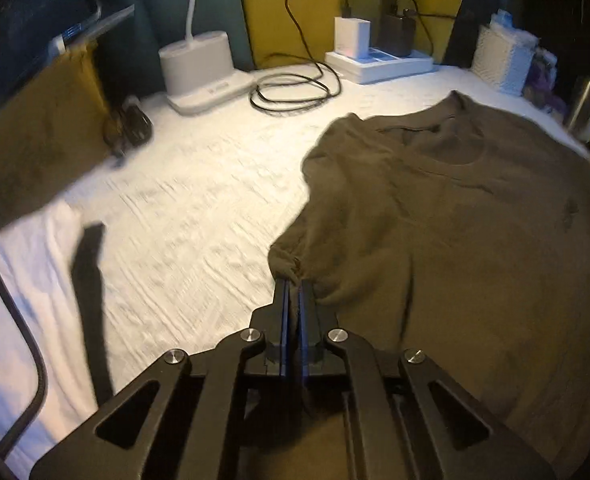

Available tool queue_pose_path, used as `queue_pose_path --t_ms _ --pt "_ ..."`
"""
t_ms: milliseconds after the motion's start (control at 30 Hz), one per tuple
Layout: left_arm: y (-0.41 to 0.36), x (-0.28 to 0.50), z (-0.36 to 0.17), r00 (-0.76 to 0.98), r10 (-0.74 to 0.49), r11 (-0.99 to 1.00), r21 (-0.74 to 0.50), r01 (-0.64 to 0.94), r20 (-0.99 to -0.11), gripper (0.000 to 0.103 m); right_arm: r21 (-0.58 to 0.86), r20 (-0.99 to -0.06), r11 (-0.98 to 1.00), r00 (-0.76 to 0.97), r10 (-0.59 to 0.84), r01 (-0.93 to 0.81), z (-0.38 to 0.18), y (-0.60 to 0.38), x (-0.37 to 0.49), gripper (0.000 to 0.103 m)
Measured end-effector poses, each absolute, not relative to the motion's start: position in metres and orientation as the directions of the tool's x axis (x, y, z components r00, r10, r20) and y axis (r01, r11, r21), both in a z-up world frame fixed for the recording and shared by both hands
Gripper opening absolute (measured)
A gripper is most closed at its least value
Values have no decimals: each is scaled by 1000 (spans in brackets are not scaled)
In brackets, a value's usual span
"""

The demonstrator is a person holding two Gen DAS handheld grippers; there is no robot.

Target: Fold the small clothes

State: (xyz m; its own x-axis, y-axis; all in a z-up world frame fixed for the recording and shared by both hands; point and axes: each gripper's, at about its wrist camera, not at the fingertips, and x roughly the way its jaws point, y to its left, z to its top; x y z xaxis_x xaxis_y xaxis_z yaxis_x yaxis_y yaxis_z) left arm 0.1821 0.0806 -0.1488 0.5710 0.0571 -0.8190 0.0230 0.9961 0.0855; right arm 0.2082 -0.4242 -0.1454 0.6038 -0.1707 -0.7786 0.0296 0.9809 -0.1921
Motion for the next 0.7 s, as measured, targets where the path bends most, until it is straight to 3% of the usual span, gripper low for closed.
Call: queue_pose_path --t_ms 200,400,567,633,700 --pt "116 199 -141 606 201 979 163 -119 -770 1 -175 -800 984 578 -162 34 -142 -427 214 4" --pt "141 201 -122 620 152 986 72 -153 -769 2 76 -786 997 614 69 -15 -131 -430 222 4" --pt "132 170 -96 654 108 989 13 -148 -749 5 81 -780 995 619 95 -51 -128 -415 229 4" --pt "125 153 -88 675 108 990 18 -140 -730 20 75 -778 994 619 110 -83 -126 -410 230 4" --pt "123 139 -85 687 104 988 -5 -155 -719 58 -4 -791 996 609 49 -84 -127 -405 231 4"
